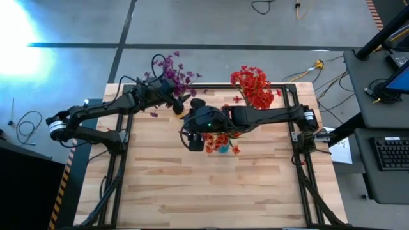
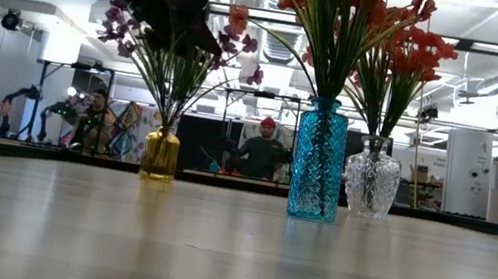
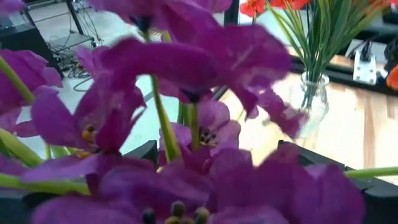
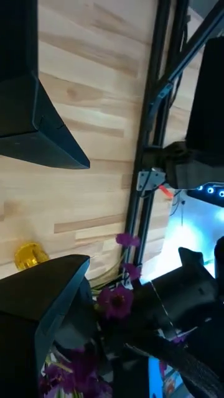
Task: Sort flowers into vase by color
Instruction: Put the violet flowers into the yellow vase
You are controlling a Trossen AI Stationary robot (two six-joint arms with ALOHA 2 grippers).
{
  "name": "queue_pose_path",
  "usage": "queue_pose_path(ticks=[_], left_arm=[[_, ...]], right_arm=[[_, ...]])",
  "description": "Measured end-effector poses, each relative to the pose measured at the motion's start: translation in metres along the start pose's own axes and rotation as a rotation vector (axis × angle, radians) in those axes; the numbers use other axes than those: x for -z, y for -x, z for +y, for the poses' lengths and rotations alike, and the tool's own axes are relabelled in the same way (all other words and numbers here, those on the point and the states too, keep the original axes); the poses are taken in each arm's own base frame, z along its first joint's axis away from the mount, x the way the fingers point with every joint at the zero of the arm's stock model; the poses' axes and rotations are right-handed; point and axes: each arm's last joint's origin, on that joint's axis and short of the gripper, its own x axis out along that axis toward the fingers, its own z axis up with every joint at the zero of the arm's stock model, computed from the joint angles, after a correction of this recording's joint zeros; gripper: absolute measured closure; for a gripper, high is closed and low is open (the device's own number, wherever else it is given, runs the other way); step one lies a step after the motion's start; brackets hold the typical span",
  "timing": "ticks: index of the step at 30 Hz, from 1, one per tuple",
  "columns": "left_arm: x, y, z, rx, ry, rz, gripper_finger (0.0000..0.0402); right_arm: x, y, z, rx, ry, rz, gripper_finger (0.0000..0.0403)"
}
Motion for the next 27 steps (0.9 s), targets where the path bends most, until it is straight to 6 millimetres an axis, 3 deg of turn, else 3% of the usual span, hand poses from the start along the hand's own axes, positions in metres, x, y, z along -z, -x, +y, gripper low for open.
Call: queue_pose_path(ticks=[4, 9, 15, 27], left_arm=[[0.000, 0.000, 0.000, 0.000, 0.033, 0.003, 0.0088], [-0.001, 0.000, 0.000, -0.001, 0.191, -0.013, 0.0088], [-0.006, 0.001, 0.000, 0.007, 0.336, -0.058, 0.0088], [-0.005, 0.000, 0.000, 0.007, 0.374, -0.054, 0.0088]], right_arm=[[0.002, -0.002, -0.003, 0.036, 0.018, 0.010, 0.0174], [0.003, -0.005, -0.010, 0.243, 0.065, 0.049, 0.0174], [-0.005, -0.005, -0.013, 0.260, 0.143, -0.025, 0.0174], [-0.011, -0.019, -0.020, 0.312, 0.175, -0.130, 0.0174]])
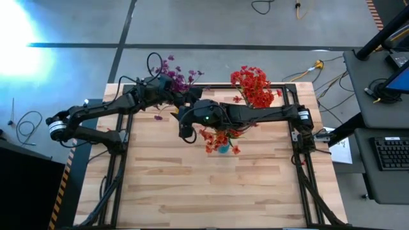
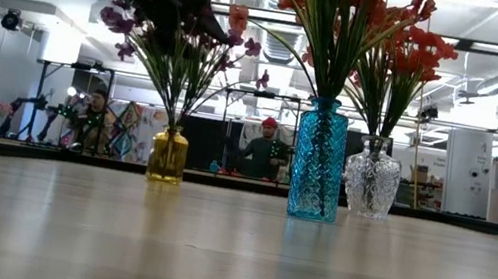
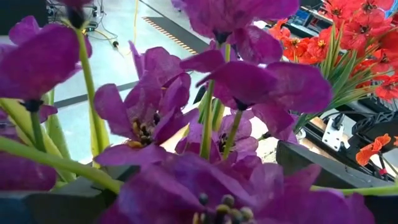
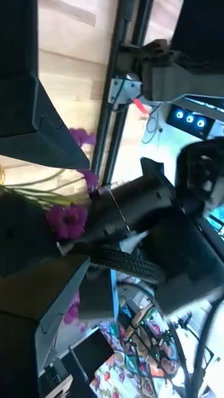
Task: Sort flowers into vase by color
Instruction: Put the violet flowers into the yellow vase
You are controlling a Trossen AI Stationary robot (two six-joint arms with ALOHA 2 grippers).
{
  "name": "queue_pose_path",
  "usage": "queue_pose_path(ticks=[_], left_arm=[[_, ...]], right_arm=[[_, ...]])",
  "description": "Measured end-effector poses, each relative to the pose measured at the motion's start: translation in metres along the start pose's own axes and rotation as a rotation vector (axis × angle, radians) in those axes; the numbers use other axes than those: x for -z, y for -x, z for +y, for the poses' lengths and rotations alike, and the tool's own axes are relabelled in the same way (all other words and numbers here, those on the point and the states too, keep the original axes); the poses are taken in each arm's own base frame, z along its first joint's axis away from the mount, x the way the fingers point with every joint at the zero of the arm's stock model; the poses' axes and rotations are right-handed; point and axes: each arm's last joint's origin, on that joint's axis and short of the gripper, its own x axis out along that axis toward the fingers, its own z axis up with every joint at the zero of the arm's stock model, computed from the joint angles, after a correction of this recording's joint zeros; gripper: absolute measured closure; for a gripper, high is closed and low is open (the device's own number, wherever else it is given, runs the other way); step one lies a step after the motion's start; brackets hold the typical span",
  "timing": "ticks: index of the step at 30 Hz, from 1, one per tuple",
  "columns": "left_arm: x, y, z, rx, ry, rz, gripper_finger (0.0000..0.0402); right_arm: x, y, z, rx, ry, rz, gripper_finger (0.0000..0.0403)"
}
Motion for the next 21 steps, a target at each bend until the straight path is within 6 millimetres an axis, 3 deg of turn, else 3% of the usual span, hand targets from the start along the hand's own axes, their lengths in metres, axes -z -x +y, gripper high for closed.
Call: queue_pose_path(ticks=[7, 13, 17, 21], left_arm=[[0.000, 0.000, 0.000, 0.001, 0.022, -0.001, 0.0088], [0.000, 0.000, 0.000, -0.003, 0.020, -0.002, 0.0088], [0.000, 0.000, 0.000, 0.002, 0.023, 0.000, 0.0088], [0.000, 0.000, 0.000, 0.002, 0.025, 0.002, 0.0088]], right_arm=[[0.011, -0.014, 0.010, -0.006, 0.015, 0.035, 0.0174], [0.017, -0.021, 0.005, 0.028, 0.003, 0.055, 0.0174], [0.016, -0.020, 0.006, 0.023, 0.005, 0.056, 0.0174], [0.014, -0.014, 0.021, -0.034, -0.017, 0.069, 0.0174]])
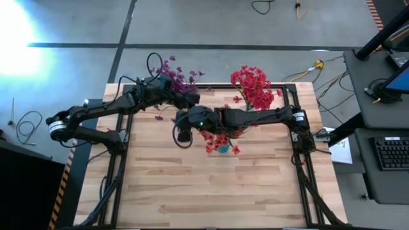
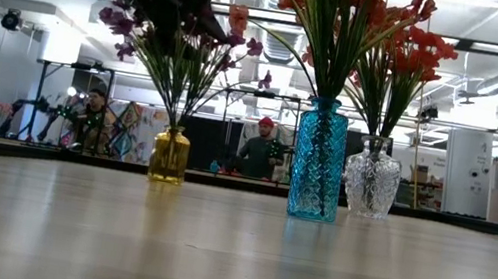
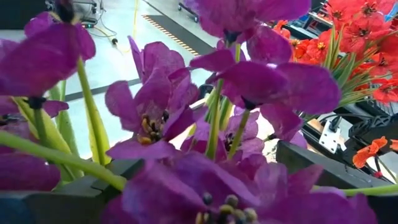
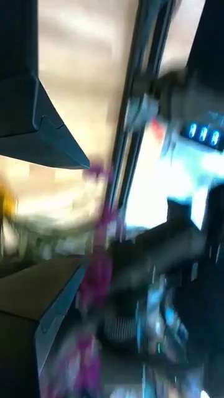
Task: Sort flowers into vase by color
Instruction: Put the violet flowers into the yellow vase
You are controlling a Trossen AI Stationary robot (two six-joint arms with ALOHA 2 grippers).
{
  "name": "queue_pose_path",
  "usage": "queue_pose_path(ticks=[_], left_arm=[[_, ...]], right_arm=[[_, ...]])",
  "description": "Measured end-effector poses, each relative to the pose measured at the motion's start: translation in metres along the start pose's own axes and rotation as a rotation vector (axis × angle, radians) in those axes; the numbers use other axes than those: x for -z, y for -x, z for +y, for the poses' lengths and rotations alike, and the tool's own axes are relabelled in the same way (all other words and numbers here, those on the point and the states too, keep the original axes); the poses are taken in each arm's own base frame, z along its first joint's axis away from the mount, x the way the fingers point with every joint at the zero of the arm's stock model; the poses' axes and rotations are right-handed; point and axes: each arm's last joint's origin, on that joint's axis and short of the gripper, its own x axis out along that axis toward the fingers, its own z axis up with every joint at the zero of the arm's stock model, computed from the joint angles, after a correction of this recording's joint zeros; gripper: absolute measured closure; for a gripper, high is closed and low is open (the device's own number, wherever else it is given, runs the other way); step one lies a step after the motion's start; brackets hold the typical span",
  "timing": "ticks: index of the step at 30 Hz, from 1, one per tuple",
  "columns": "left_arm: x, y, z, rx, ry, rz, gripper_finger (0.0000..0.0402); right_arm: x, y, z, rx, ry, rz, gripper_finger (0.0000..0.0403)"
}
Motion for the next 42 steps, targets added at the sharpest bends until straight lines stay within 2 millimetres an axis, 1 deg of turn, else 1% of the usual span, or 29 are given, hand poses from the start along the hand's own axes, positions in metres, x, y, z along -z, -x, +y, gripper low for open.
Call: queue_pose_path(ticks=[3, 6, 8, 11, 13, 16, 18, 22, 27, 30, 32, 34, 36, 40, 42], left_arm=[[0.000, 0.000, 0.000, -0.003, -0.007, 0.004, 0.0088], [0.000, 0.000, 0.000, -0.003, -0.010, 0.005, 0.0088], [0.000, 0.000, 0.000, -0.002, -0.010, 0.002, 0.0088], [-0.001, 0.000, 0.000, 0.002, -0.010, -0.008, 0.0088], [-0.001, 0.000, 0.000, 0.003, -0.010, -0.013, 0.0088], [-0.004, 0.002, -0.001, 0.007, -0.023, -0.023, 0.0088], [-0.011, 0.003, -0.005, 0.012, -0.052, -0.030, 0.0088], [-0.022, 0.006, -0.010, 0.033, -0.162, 0.007, 0.0088], [-0.025, 0.008, -0.013, 0.036, -0.347, 0.050, 0.0088], [-0.024, 0.008, -0.015, 0.120, -0.444, 0.067, 0.0088], [-0.023, 0.009, -0.016, 0.183, -0.496, 0.072, 0.0088], [-0.022, 0.009, -0.018, 0.237, -0.531, 0.074, 0.0088], [-0.021, 0.009, -0.018, 0.264, -0.568, 0.071, 0.0088], [-0.023, 0.009, -0.019, 0.273, -0.588, 0.056, 0.0088], [-0.023, 0.009, -0.019, 0.273, -0.587, 0.056, 0.0088]], right_arm=[[0.001, 0.002, 0.016, -0.087, -0.059, -0.009, 0.0174], [0.009, -0.002, 0.026, -0.109, -0.119, 0.023, 0.0174], [0.016, -0.009, 0.032, -0.105, -0.163, 0.044, 0.0174], [0.026, -0.017, 0.035, -0.044, -0.171, 0.080, 0.0174], [0.029, -0.018, 0.035, 0.002, -0.144, 0.104, 0.0174], [0.024, -0.013, 0.031, 0.011, -0.131, 0.114, 0.0174], [0.018, -0.007, 0.027, 0.007, -0.137, 0.122, 0.0174], [0.004, 0.011, 0.011, 0.006, -0.164, 0.136, 0.0174], [-0.011, 0.039, -0.013, -0.012, -0.117, 0.190, 0.0174], [-0.021, 0.058, -0.033, -0.018, -0.073, 0.191, 0.0174], [-0.028, 0.069, -0.052, -0.029, -0.073, 0.161, 0.0175], [-0.033, 0.075, -0.073, -0.048, -0.093, 0.126, 0.0175], [-0.034, 0.077, -0.093, -0.096, -0.119, 0.105, 0.0175], [-0.026, 0.071, -0.130, -0.203, -0.175, 0.045, 0.0175], [-0.019, 0.064, -0.144, -0.213, -0.196, 0.031, 0.0174]])
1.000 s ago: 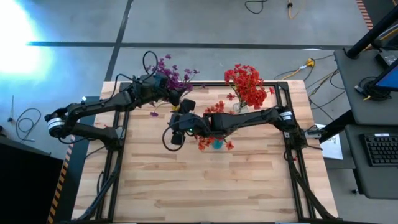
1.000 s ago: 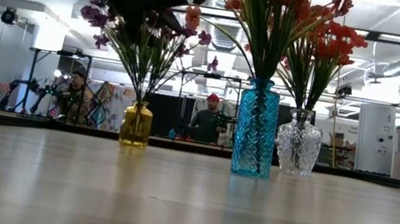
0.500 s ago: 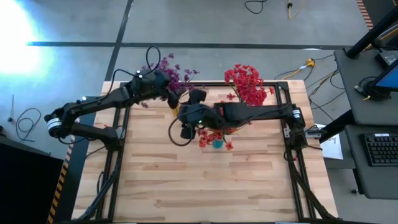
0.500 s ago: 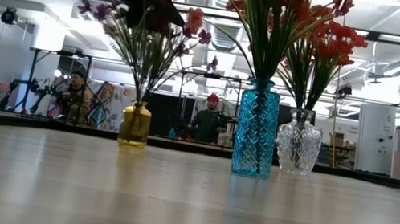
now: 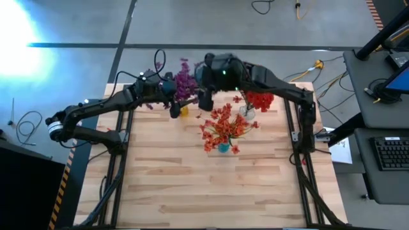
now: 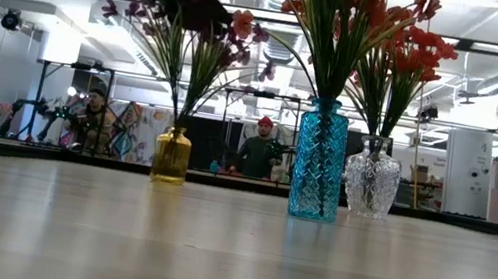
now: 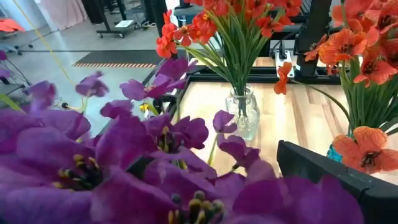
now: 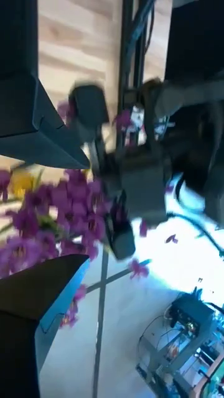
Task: Sort flowers into vase by color
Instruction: Put the violet flowers into the yellow vase
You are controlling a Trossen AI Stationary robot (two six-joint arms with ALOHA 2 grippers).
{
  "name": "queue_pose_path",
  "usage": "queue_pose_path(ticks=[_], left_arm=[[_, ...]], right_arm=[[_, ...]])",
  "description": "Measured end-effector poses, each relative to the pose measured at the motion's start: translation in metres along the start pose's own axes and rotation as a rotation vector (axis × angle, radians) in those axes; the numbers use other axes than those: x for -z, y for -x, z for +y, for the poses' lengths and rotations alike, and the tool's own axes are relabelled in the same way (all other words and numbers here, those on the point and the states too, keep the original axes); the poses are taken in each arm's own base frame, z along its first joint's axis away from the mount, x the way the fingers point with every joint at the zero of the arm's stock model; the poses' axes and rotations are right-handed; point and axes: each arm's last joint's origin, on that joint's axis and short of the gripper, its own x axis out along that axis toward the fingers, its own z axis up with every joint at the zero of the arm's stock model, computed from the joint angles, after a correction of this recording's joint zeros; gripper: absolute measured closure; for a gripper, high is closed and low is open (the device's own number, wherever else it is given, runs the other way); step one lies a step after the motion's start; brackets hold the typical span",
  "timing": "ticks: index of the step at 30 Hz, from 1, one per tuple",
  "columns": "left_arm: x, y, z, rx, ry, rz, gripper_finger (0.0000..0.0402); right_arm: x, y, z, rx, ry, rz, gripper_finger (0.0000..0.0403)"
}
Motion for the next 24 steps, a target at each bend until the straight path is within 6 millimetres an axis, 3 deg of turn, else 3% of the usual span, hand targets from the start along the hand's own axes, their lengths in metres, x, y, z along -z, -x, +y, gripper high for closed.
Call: queue_pose_path(ticks=[4, 7, 16, 24], left_arm=[[0.000, 0.000, 0.000, -0.003, 0.019, 0.001, 0.0088], [0.000, 0.000, 0.000, -0.004, 0.026, 0.000, 0.0088], [0.001, 0.000, 0.000, -0.006, 0.037, 0.006, 0.0088], [0.001, 0.000, 0.000, -0.007, 0.045, 0.011, 0.0088]], right_arm=[[0.010, -0.010, -0.021, 0.025, 0.004, 0.010, 0.0174], [0.014, -0.018, -0.026, 0.009, 0.016, -0.019, 0.0174], [0.036, -0.054, -0.019, -0.005, 0.060, -0.087, 0.0175], [0.053, -0.073, -0.014, 0.005, 0.056, -0.115, 0.0174]])
